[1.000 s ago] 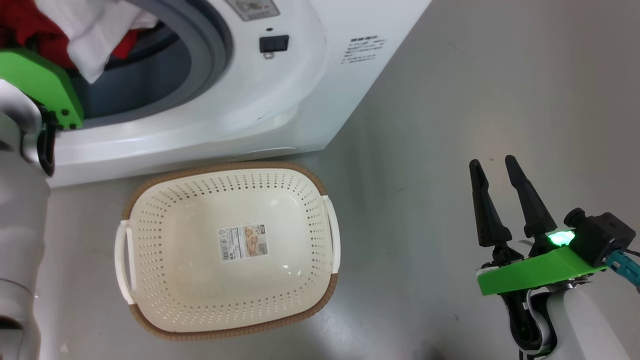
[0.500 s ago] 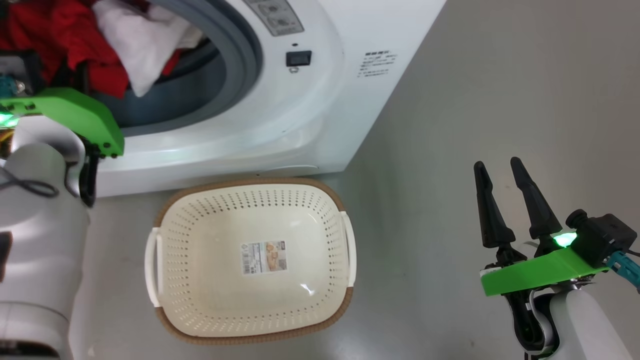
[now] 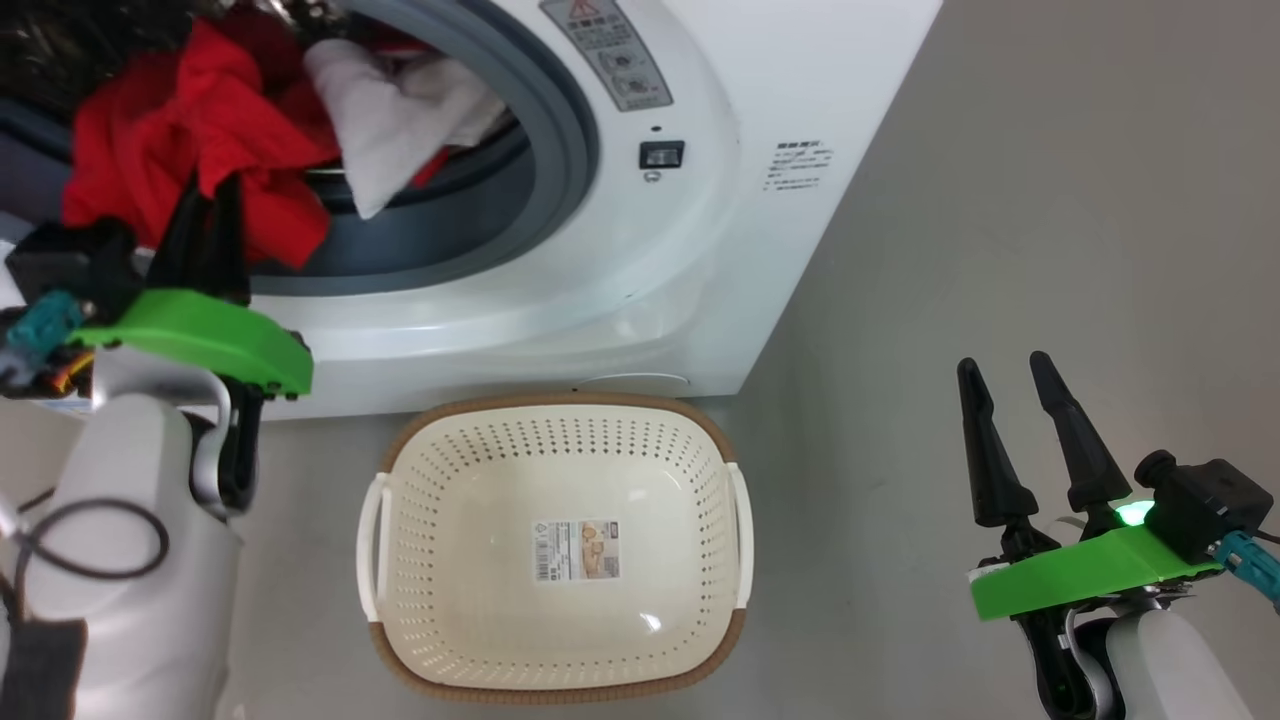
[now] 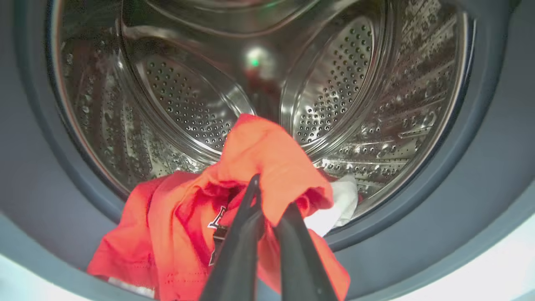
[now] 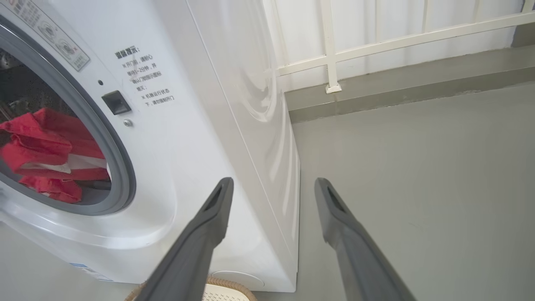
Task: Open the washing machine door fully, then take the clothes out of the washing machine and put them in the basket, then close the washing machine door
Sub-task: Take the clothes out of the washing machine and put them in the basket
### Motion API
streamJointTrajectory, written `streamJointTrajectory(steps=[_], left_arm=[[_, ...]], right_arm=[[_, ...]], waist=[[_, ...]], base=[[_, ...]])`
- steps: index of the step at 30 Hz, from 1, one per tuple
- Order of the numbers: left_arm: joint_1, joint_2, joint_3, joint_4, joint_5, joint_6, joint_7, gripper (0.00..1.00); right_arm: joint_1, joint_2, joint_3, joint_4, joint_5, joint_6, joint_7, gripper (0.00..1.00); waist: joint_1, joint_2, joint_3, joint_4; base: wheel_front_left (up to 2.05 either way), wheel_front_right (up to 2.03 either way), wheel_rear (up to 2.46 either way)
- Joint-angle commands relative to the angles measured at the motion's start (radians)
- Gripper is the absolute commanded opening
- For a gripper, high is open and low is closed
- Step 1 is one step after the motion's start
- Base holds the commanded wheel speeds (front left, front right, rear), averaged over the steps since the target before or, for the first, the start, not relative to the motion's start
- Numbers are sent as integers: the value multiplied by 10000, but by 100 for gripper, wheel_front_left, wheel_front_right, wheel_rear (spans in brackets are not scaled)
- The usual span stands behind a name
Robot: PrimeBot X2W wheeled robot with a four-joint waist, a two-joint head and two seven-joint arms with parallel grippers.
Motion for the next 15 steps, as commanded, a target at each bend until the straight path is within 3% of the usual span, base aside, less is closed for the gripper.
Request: streamJointTrajectory(steps=[1,15], left_arm=[[281,265,456,-650,116,-67,-121,0],[2934,-561,1477,-4743,747,-432,-121,0]], right_arm=[[140,-68,197,-214,-119,63,-65,100],[396,-68,133,-270,-163,63,-65,100]], waist=[[0,0,-117,114],[0,0,-359,158]], base=[[0,0,0],[0,0,0]])
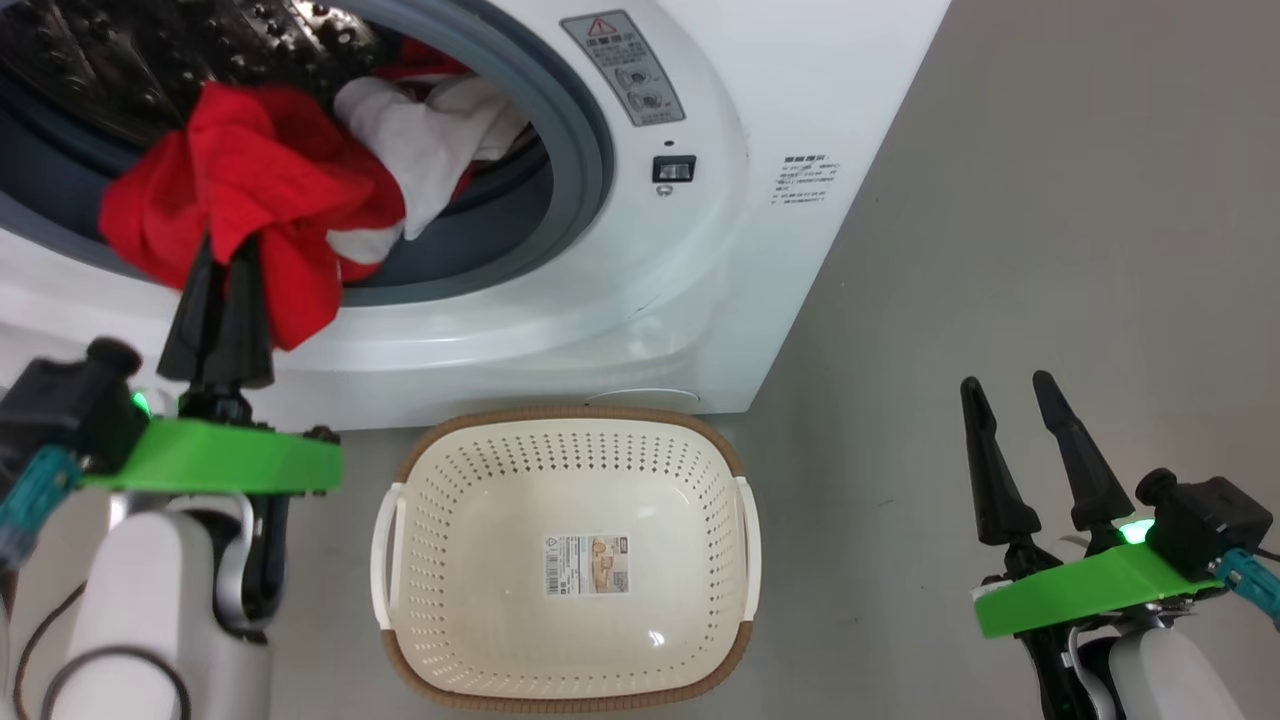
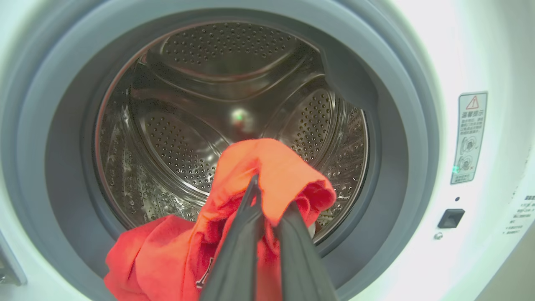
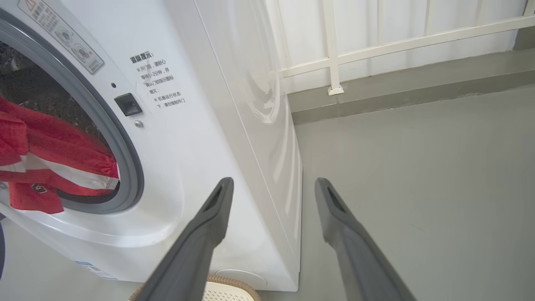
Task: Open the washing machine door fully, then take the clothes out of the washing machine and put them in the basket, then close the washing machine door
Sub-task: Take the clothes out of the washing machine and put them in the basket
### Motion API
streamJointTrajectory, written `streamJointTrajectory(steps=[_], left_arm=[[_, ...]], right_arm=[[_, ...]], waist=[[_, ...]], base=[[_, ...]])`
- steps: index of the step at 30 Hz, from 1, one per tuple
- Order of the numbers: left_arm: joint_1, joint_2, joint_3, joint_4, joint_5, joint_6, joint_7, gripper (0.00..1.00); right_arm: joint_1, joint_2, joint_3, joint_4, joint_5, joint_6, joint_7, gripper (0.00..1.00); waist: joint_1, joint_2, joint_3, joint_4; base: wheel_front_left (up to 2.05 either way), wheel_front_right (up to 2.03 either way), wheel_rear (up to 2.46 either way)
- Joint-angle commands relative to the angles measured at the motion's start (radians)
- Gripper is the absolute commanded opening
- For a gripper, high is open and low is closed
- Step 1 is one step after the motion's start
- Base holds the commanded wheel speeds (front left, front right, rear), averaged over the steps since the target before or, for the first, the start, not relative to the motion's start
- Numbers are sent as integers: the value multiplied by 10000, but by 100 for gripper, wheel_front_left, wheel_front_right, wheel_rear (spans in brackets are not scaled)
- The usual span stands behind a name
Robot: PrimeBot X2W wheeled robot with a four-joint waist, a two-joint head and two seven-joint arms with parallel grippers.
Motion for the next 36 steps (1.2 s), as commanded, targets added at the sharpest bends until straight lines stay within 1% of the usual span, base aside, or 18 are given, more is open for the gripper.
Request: streamJointTrajectory(steps=[1,4,5,10,14,16,20,23,31,36], left_arm=[[264,217,394,-715,81,-71,-77,0],[699,96,518,-1601,73,-94,-77,0],[699,96,518,-1601,73,-94,-77,0],[1360,-75,576,-2889,70,-110,-78,0],[1828,-179,527,-3528,71,-84,-78,0],[2033,-218,433,-3614,26,-75,-78,0],[2327,-260,224,-3310,-43,-72,-78,0],[2457,-275,104,-2839,-69,-76,-78,0],[2495,-295,-392,-1295,-67,-110,-78,0],[2254,-292,-716,-53,60,-131,-78,0]], right_arm=[[123,-68,194,-250,-127,63,-65,100],[140,-68,185,-260,-140,63,-65,100],[140,-68,185,-260,-140,63,-65,100],[158,-68,161,-273,-153,63,-65,100],[147,-68,186,-265,-134,63,-65,100],[130,-68,196,-266,-121,63,-65,100],[52,-68,236,-265,-95,63,-65,100],[-34,-68,269,-282,-74,63,-65,100],[-285,-68,341,-377,-21,63,-65,100],[-505,-68,387,-441,48,63,-65,100]], waist=[[0,0,-13,6],[0,0,-24,15],[0,0,-24,15],[0,0,-17,22],[0,0,30,0],[0,0,69,-1],[0,0,191,-40],[0,0,332,-110],[0,0,917,-288],[0,0,1411,-428]], base=[[0,0,0],[0,0,0],[0,0,0],[0,0,0],[0,0,0],[0,0,0],[0,0,0],[0,0,0],[0,0,0],[0,0,0]])
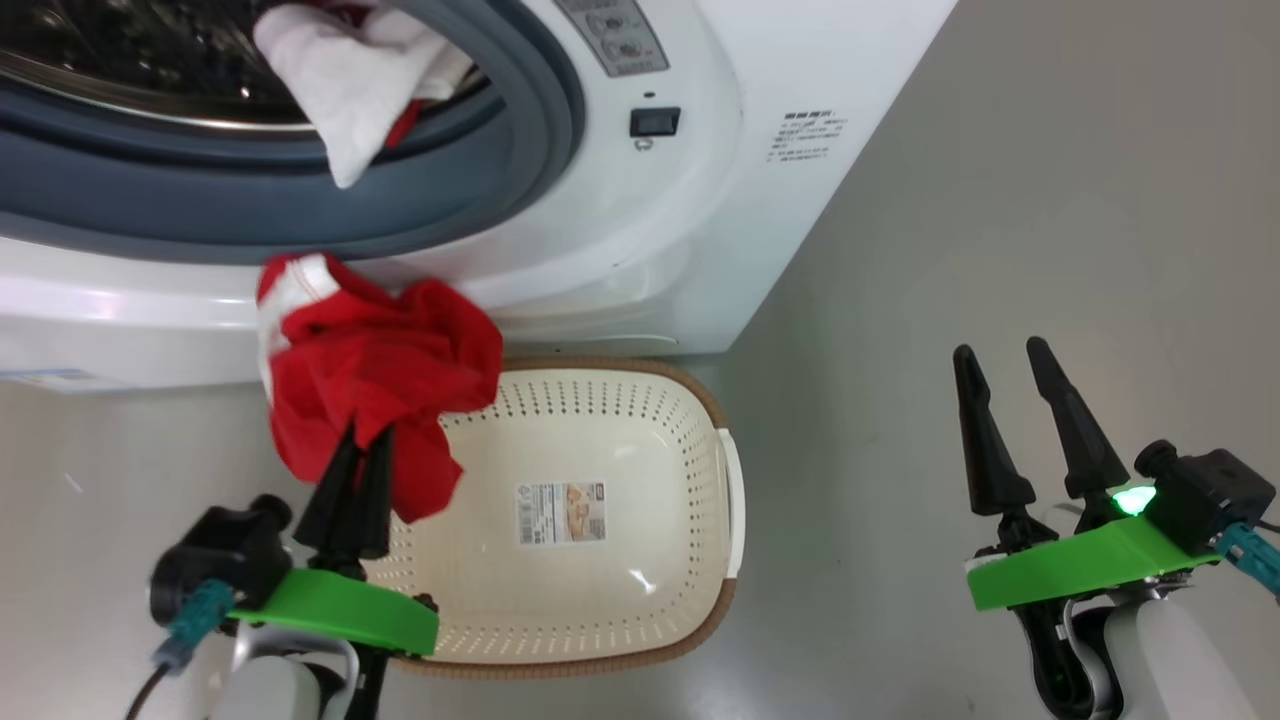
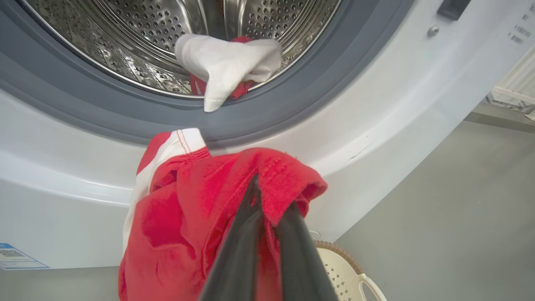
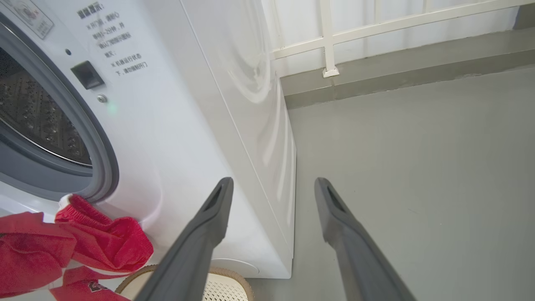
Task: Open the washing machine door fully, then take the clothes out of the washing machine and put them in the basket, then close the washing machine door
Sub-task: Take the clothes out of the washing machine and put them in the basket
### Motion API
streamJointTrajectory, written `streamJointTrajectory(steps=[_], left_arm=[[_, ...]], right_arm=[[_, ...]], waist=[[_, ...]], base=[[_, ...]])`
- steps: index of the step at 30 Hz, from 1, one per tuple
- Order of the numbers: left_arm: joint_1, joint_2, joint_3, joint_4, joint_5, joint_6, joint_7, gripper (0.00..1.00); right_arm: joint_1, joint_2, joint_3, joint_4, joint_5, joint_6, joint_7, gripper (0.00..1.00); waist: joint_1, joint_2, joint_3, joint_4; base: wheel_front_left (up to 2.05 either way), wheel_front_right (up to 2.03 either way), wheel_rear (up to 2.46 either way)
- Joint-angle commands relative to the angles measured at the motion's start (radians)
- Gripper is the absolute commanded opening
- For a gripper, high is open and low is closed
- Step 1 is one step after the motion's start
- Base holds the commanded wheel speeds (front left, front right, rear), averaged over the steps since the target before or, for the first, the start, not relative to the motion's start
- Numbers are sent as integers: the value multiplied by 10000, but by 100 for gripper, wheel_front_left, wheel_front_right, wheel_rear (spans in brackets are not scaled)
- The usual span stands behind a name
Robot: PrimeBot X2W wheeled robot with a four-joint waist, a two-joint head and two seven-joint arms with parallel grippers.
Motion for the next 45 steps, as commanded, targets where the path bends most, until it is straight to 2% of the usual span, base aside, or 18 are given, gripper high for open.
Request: streamJointTrajectory(steps=[1,13,22,31,38,39,40,41,45], left_arm=[[-183,142,147,231,147,-60,-53,0],[-1627,782,-766,3159,16,-67,-53,0],[-2729,941,-1661,5218,-363,-68,-53,0],[-3885,1039,-2130,7071,-763,-68,-53,0],[-4375,1057,-2279,7794,-1034,-68,-53,1],[-4411,1055,-2298,7842,-1064,-68,-53,12],[-4461,1057,-2346,7925,-1115,-69,-53,58],[-4482,1064,-2354,7951,-1133,-69,-53,98],[-4473,1056,-2386,7948,-1217,-69,-53,100]], right_arm=[[-202,-68,246,-295,72,63,-65,100],[-741,-68,413,-489,267,63,-65,100],[-941,-68,497,-580,399,63,-65,100],[-1051,-68,513,-658,449,63,-65,100],[-1074,-68,535,-657,454,63,-65,100],[-1074,-68,532,-656,454,63,-65,100],[-1075,-68,530,-645,447,63,-65,100],[-1078,-68,527,-636,441,63,-65,100],[-1082,-68,491,-585,410,63,-65,100]], waist=[[0,-1,425,-162],[0,-1,1655,-520],[0,-1,2252,-761],[0,-1,2622,-910],[0,-1,2683,-934],[0,-1,2680,-926],[0,-1,2655,-907],[0,-1,2635,-893],[0,-1,2482,-829]], base=[[0,0,0],[0,0,0],[0,0,0],[0,0,0],[0,0,0],[0,0,0],[0,0,0],[0,0,0],[0,0,0]])
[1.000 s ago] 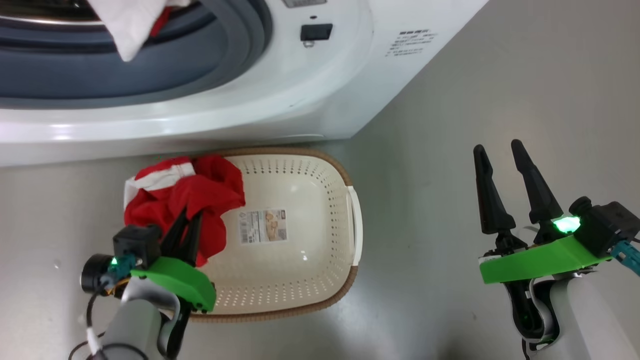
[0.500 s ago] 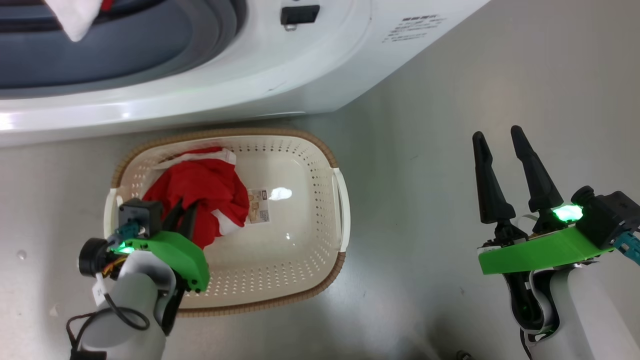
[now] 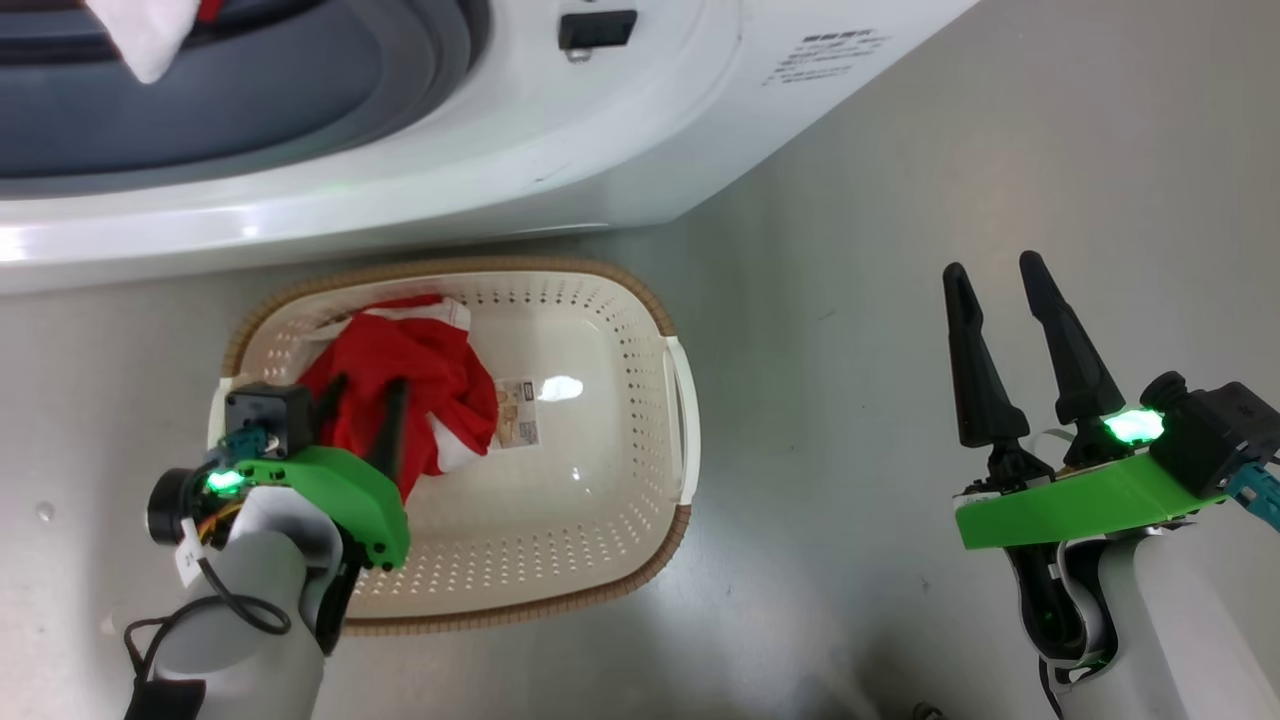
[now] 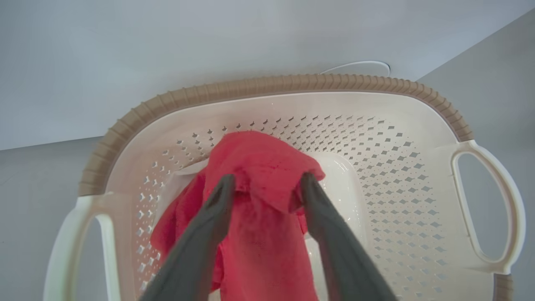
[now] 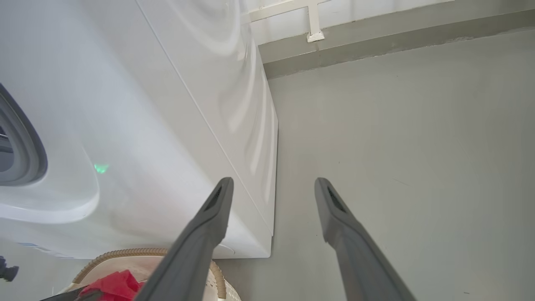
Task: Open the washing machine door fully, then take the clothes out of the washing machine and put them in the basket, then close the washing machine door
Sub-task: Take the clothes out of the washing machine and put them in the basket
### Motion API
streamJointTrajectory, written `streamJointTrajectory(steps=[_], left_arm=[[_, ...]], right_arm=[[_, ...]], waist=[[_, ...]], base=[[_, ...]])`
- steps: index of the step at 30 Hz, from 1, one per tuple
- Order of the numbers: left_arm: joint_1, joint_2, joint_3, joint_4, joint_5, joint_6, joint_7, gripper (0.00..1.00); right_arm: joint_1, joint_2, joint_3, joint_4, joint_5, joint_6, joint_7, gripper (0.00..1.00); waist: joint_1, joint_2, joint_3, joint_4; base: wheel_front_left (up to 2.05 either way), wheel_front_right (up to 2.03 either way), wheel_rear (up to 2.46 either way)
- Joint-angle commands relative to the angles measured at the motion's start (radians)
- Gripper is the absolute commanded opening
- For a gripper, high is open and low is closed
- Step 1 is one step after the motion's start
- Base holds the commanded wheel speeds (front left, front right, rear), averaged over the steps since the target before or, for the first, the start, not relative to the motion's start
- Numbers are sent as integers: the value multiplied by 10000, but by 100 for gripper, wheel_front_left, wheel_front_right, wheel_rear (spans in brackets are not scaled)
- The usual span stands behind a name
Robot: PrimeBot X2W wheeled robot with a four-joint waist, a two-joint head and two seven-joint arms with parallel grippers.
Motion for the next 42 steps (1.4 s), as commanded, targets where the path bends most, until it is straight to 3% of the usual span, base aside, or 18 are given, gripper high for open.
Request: streamJointTrajectory(steps=[1,22,42], left_arm=[[161,278,159,-96,-97,-55,-61,100],[1698,77,1146,-1662,157,-55,-61,100],[4135,-124,2599,-5535,1534,-55,-61,100]], right_arm=[[9,-64,180,-175,127,63,-63,100],[677,-64,-32,384,-332,63,-63,100],[1973,-64,-395,569,-642,63,-63,100]], waist=[[0,-1,-136,50],[0,-1,-2433,490],[0,-1,-4732,928]], base=[[0,0,0],[0,0,0],[0,0,0]])
